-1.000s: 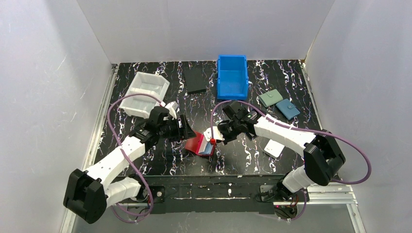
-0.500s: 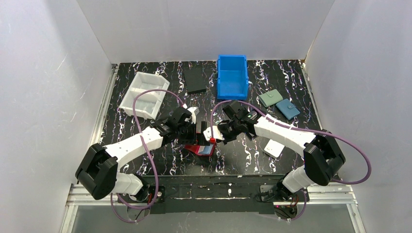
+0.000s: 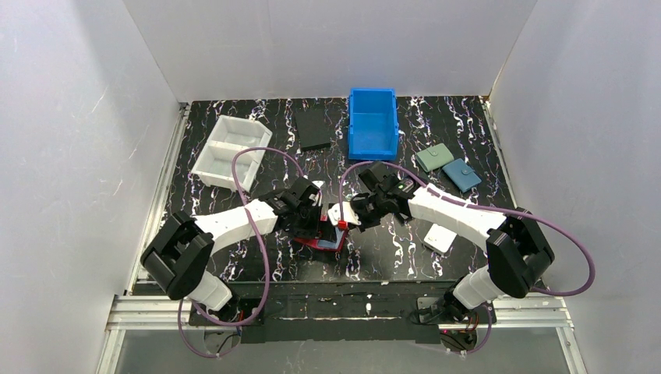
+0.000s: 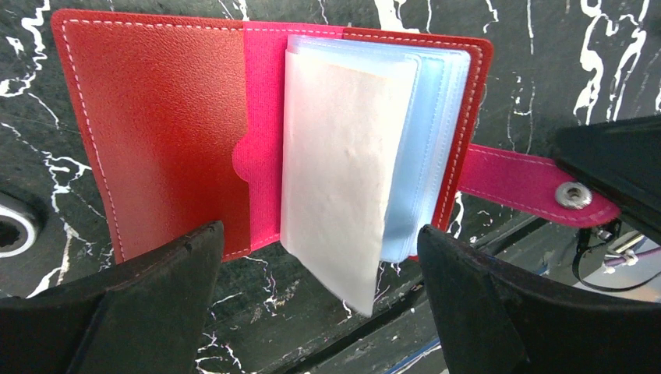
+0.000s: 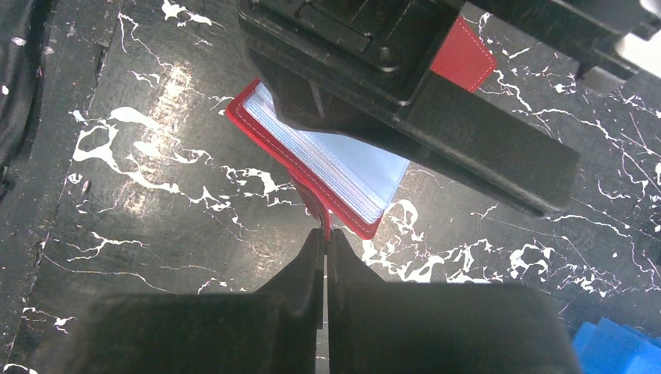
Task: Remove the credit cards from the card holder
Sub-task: Remove the credit card from the card holder.
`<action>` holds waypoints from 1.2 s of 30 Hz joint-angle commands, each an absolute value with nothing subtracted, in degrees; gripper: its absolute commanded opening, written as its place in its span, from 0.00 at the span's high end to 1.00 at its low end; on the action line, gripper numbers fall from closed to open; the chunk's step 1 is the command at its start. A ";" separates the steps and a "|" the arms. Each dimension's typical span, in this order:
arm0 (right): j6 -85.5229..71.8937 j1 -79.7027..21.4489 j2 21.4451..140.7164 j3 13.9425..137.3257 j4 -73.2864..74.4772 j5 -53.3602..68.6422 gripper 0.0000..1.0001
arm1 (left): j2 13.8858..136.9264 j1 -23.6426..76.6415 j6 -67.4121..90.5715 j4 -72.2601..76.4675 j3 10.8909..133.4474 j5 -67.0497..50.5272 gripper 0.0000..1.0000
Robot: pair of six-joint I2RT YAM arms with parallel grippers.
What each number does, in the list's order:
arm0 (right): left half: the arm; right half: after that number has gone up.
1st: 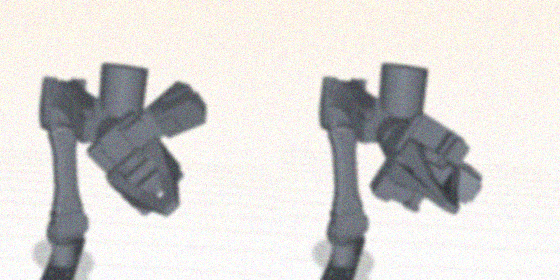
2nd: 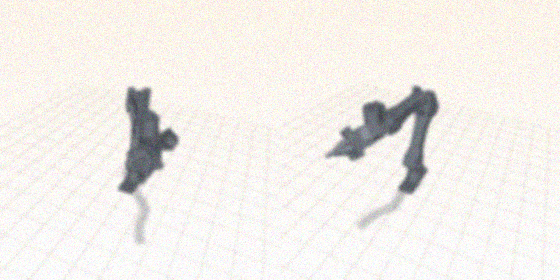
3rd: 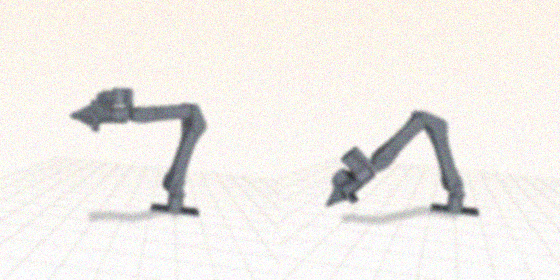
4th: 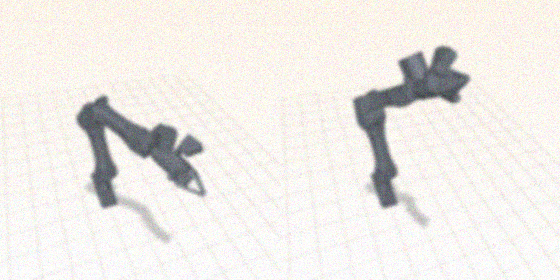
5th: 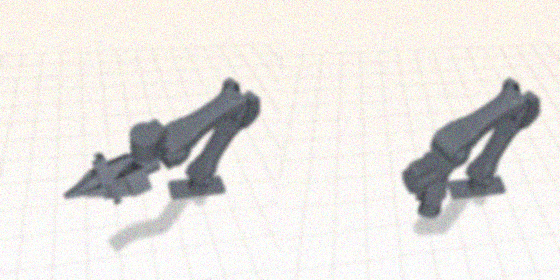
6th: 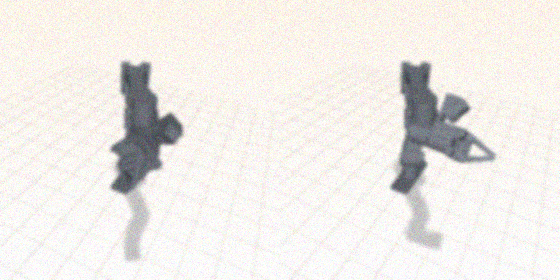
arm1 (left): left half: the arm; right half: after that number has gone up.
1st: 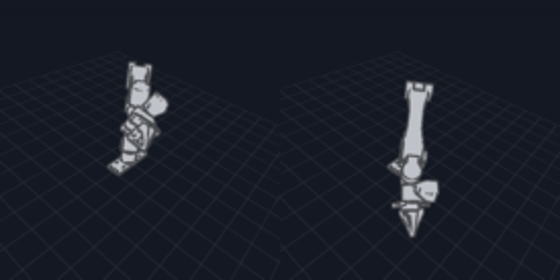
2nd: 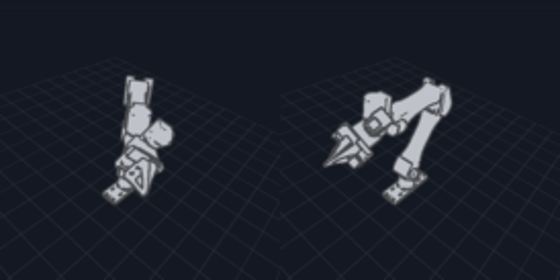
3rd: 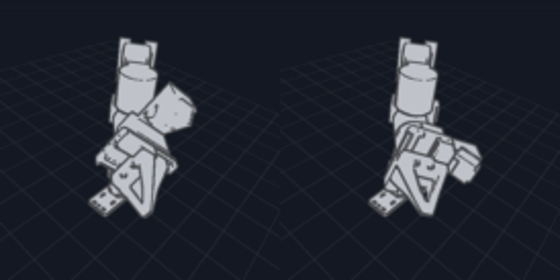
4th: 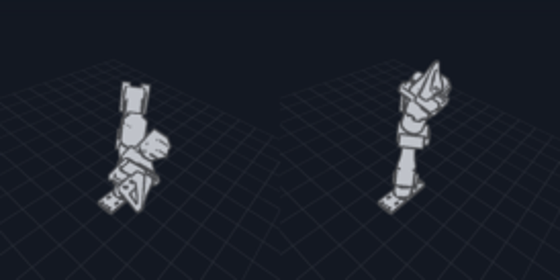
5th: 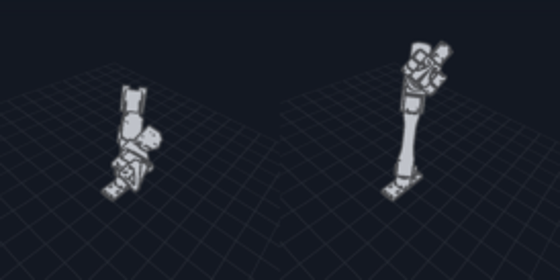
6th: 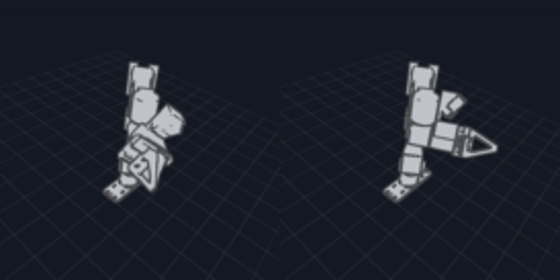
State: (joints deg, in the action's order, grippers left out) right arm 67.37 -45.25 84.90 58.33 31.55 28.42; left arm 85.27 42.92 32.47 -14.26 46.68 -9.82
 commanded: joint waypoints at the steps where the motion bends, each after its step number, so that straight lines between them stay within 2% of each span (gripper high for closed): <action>1: 67.25 -44.66 84.08 57.97 31.07 31.01 0.99 | 86.32 43.32 32.25 -15.47 48.78 -8.79 0.10; 8: 67.06 -43.97 83.70 57.39 30.76 31.46 0.99 | 88.59 43.55 32.75 -17.36 49.04 -5.92 0.19; 26: 67.07 -38.63 83.06 52.81 29.33 30.91 0.99 | 82.76 41.85 39.11 -16.67 42.84 -0.79 0.26; 30: 67.08 -37.99 83.37 52.35 29.28 31.19 0.99 | 81.69 40.57 40.73 -16.96 41.56 3.50 0.27; 36: 67.03 -37.63 83.96 51.50 28.84 30.77 0.99 | 73.44 38.04 44.89 -15.39 37.79 7.84 0.27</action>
State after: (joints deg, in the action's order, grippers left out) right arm 66.54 -38.28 84.66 52.29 28.77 30.33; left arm 79.81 39.81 42.00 -14.15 40.58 1.65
